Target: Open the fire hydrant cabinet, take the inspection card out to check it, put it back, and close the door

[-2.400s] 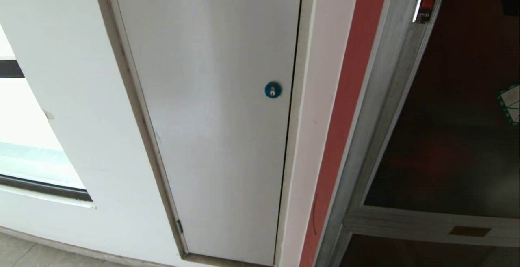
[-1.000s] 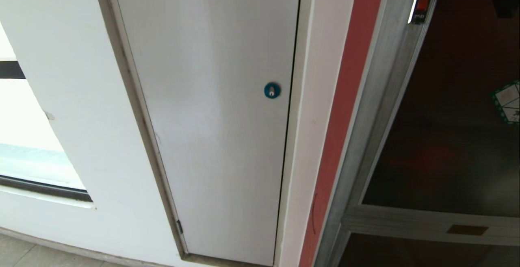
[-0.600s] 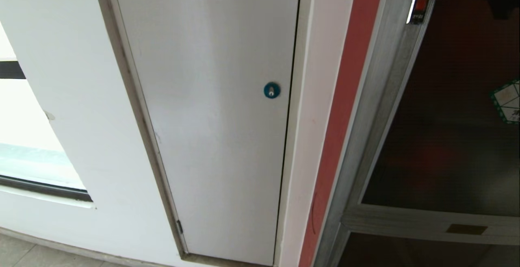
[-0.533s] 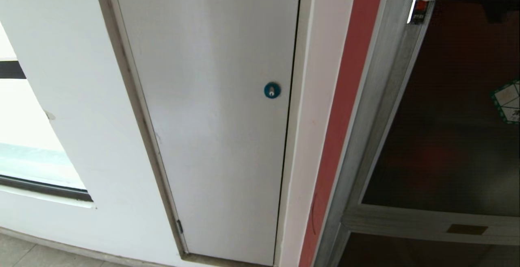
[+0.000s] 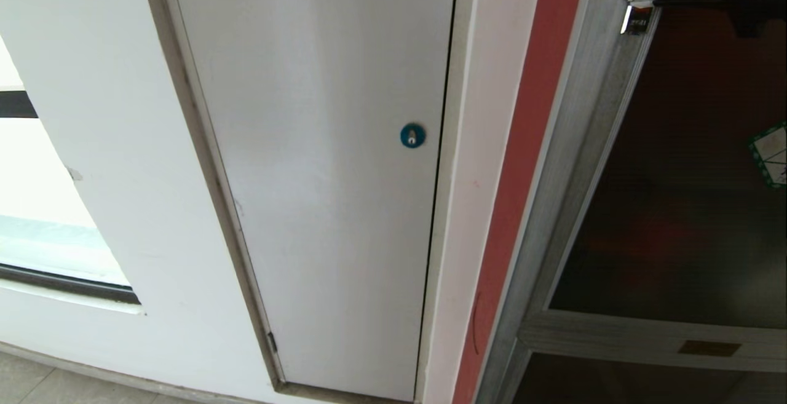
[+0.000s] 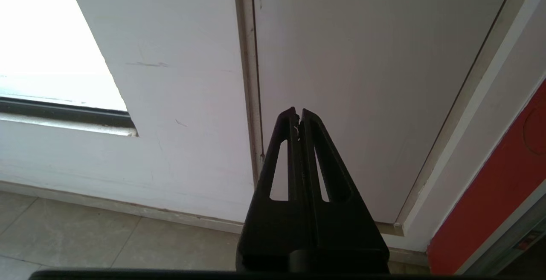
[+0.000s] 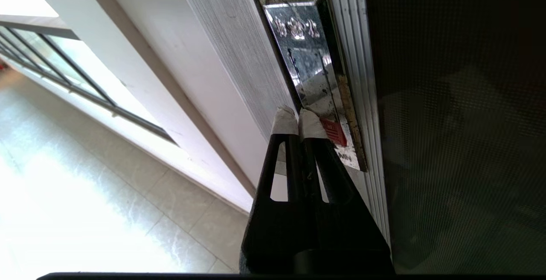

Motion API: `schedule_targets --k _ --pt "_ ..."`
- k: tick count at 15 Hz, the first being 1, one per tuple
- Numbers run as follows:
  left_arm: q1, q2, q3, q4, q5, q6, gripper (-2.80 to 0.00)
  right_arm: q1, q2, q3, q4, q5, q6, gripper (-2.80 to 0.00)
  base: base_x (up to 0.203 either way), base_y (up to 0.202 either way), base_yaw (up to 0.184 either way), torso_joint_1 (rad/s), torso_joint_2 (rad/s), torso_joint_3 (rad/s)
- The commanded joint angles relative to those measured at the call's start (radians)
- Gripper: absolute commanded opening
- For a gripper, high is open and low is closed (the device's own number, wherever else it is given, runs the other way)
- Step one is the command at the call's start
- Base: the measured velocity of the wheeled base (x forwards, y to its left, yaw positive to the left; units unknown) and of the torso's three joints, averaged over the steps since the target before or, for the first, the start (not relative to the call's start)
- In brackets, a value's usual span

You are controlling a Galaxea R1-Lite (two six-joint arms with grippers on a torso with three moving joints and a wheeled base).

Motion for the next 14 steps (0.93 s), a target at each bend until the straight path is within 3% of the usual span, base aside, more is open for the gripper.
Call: schedule_targets --k 1,14 --pt "0.000 0.000 0.005 0.000 0.000 -0.001 -2.80 -0.001 -0.008 -0.002 0.001 0.000 0.003 -2.80 0.000 0.000 0.000 0.000 0.00 0.000" --pt "0.000 0.001 0.005 0.000 0.000 -0.001 -2.80 0.032 -0.128 0.009 0.005 0.007 0.003 -2.80 0.000 0.000 0.000 0.000 0.00 0.000"
